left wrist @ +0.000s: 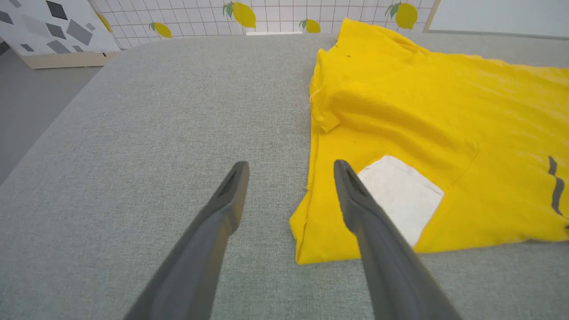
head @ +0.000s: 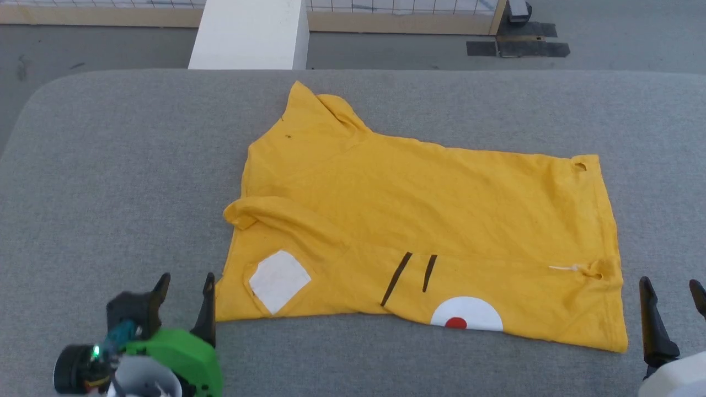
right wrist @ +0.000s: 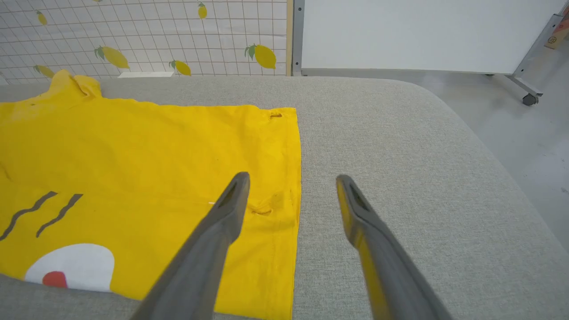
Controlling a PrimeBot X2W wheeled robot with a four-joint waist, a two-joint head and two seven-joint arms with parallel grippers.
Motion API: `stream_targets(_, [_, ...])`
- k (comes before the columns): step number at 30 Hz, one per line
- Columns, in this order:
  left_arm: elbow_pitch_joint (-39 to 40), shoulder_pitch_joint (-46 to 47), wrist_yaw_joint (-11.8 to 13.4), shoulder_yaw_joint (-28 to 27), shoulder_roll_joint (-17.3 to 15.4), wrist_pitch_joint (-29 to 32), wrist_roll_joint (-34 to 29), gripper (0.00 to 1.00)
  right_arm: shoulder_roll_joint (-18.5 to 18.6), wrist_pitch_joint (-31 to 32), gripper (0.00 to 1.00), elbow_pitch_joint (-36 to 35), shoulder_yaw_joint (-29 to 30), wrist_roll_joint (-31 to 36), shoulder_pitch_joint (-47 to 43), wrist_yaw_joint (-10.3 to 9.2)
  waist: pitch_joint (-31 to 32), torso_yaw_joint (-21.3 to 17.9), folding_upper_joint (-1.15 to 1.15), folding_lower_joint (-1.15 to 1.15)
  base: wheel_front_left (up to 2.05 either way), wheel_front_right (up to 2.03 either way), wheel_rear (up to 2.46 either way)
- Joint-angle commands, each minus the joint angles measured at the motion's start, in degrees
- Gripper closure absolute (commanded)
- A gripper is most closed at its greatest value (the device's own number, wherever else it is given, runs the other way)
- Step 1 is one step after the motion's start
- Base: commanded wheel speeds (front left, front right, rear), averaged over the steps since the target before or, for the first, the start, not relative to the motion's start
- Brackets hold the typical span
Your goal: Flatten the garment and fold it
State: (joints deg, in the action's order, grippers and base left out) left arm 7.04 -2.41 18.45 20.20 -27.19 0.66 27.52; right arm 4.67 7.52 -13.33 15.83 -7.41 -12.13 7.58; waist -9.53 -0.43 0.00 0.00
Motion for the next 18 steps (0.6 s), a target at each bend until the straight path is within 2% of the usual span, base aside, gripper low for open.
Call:
stream_targets(1, [-0.8,2.5,-1.3,0.7,-1.3,2.7,0.4,0.0,0.2,0.1,0.0,-0.3,-0.2,0.1,1.1,-0.09,-0.7,-0.2,0.0,0.0,0.0,0.0,0.0])
stream_targets(4, [-2.5,5.3,-3.0,1.6,-2.3,8.6,2.2,0.0,0.7,0.5,0.0,0.0,-0.6,-0.1,1.3,-0.09,-1.4,-0.6,0.0,0.0,0.0,0.0,0.0])
stream_targets(9, [-5.2,6.7,-5.1,2.9,-2.2,14.5,5.5,0.0,1.1,0.9,0.0,0.6,-1.2,-0.5,1.2,-0.09,-2.5,-1.4,0.0,0.0,0.0,0.0,0.0])
stream_targets(14, [-9.6,7.2,-6.0,3.6,-2.0,17.4,7.3,0.0,1.9,1.4,0.0,0.7,-1.2,-0.9,1.3,-0.09,-3.5,-1.8,0.0,0.0,0.0,0.0,0.0])
stream_targets(18, [-13.2,8.1,-7.8,4.5,-1.2,17.5,8.3,0.0,2.7,1.9,0.0,0.6,-1.5,-1.1,1.7,-0.09,-3.8,-2.0,0.0,0.0,0.0,0.0,0.0])
